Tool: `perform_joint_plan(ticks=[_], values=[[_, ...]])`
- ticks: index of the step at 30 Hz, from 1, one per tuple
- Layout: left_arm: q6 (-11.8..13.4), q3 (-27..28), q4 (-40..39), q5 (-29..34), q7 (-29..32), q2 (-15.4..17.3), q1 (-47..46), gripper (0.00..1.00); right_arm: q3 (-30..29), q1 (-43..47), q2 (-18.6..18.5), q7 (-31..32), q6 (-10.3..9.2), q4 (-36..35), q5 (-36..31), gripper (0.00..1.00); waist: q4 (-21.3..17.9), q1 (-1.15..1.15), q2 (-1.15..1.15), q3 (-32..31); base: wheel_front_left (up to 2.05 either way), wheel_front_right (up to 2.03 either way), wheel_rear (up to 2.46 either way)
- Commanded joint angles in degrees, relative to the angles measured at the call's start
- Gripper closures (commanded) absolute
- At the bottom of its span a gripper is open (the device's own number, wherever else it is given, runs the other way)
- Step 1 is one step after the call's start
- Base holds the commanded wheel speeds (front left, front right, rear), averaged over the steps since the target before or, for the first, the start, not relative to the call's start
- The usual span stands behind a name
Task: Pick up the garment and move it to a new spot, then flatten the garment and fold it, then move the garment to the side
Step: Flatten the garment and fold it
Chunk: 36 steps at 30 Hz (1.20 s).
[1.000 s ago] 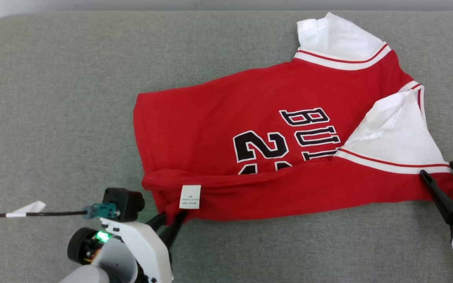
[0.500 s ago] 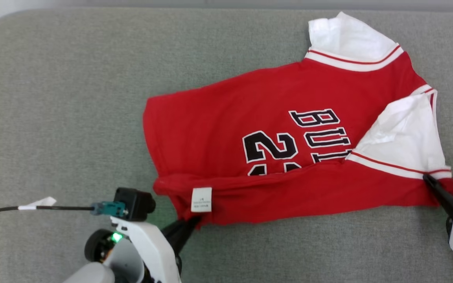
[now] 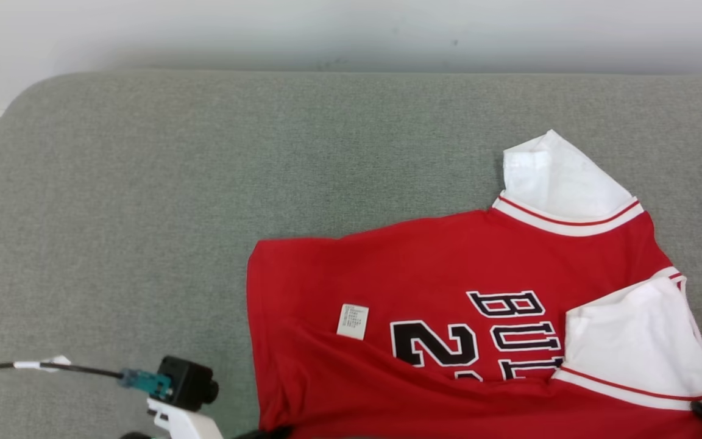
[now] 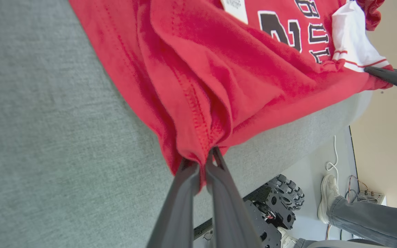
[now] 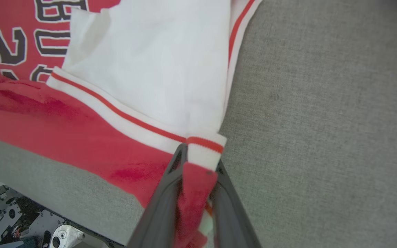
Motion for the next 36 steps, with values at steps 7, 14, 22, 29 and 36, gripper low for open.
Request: perform_joint_plan(ticks=[7, 14, 22, 29, 36], values=[[1.9, -0.9, -0.1, 2.1, -1.6, 1.0, 3.4, 0.0, -2.1, 2.1, 3.7, 0.3, -0.16, 0.1, -2.4, 0.0, -0.5, 0.0, 0.0, -1.3, 0.0, 0.0, 0.0], [4.6, 1.6, -3.8, 3.4, -3.1, 4.3, 4.2, 0.0, -8.7, -0.6, 2.2, 1.4, -0.16, -3.6, -1.0, 0.0, 0.0, 0.0, 0.0, -1.4, 0.0, 0.0, 0.0], [8.8, 4.4, -1.8, 9.4, -3.8, 1.1, -7.3, 0.0, -10.5, -15.9, 3.1, 4.6, -0.16, -3.7, -5.5, 0.0, 4.3, 0.0, 0.0, 5.2, 0.0, 0.0, 0.0], [6.2, 0.4, 6.8, 14.2, -3.4, -8.7, -21.0, 0.0, -6.0, -32.8, 5.5, 8.5, -0.16, 4.6, -14.0, 0.0, 9.9, 0.0, 0.0, 11.6, 0.0, 0.0, 0.0], [3.1, -2.0, 13.0, 15.4, -4.4, -14.5, -26.8, 0.0, -1.8, -42.4, 6.5, 9.0, -0.16, 13.7, -19.2, 0.0, 13.0, 0.0, 0.0, 14.2, 0.0, 0.0, 0.0]])
